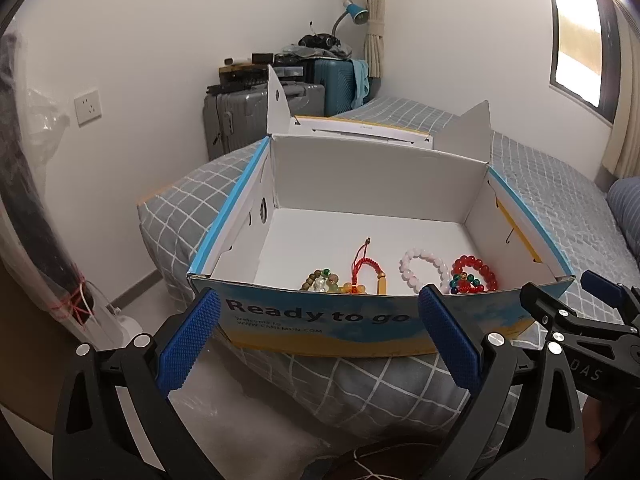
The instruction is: Organize jewelry
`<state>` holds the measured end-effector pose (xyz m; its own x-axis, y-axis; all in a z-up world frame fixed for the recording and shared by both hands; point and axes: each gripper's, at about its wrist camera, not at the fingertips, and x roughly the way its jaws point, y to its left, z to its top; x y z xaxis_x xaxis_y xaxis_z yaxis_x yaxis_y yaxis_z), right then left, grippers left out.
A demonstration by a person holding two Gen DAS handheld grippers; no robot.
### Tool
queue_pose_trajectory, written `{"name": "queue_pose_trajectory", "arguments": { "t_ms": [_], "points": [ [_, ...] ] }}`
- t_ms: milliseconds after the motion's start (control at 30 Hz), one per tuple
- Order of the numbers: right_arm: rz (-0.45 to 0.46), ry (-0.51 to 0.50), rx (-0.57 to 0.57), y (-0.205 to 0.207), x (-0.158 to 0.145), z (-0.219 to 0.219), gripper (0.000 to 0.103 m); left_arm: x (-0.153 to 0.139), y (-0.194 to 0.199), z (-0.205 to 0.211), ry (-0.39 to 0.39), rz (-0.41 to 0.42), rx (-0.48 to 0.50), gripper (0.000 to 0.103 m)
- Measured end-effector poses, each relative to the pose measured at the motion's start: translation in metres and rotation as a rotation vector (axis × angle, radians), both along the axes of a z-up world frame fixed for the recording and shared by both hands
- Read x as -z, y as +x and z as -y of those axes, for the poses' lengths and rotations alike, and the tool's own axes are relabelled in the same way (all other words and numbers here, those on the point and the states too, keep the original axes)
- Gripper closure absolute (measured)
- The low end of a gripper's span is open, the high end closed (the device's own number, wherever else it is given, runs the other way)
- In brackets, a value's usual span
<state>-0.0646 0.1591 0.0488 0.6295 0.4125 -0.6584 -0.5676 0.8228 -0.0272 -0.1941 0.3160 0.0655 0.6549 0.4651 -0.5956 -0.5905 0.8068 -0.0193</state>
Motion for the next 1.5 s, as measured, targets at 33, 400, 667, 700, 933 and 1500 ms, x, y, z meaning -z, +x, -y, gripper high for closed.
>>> {"name": "queue_pose_trajectory", "arguments": {
  "t_ms": [33,400,667,700,933,1500],
  "points": [
    [-0.002,0.002,0.003,0.0004,0.0003,0.0008,0.007,-0.0005,0.0006,0.001,0.004,0.0,0.003,0.006],
    [-0.012,0.016,0.01,0.0015,0.0031,0.0071,0.007,0.0053,0.0044,0.0032,-0.008,-0.008,0.02,0.006],
    [-0.017,0.015,0.011,0.0005,0.0049,0.007,0.007,0.0055,0.0038,0.0041,-0.003,-0.011,0.016,0.006],
    [-0.017,0.016,0.012,0.0003,0.005,0.0068,0.007,0.0048,0.0035,0.0037,-0.001,-0.009,0.013,0.006],
    [-0.024,0.019,0.01,0.0003,0.0054,0.0072,0.007,0.0064,0.0011,0.0005,-0.001,-0.015,0.001,0.006],
    [-0.068,0.013,0.03,0.0066,0.0046,0.0058,0.007,-0.0002,0.0064,0.0002,-0.009,-0.041,0.008,0.006]
  ]
}}
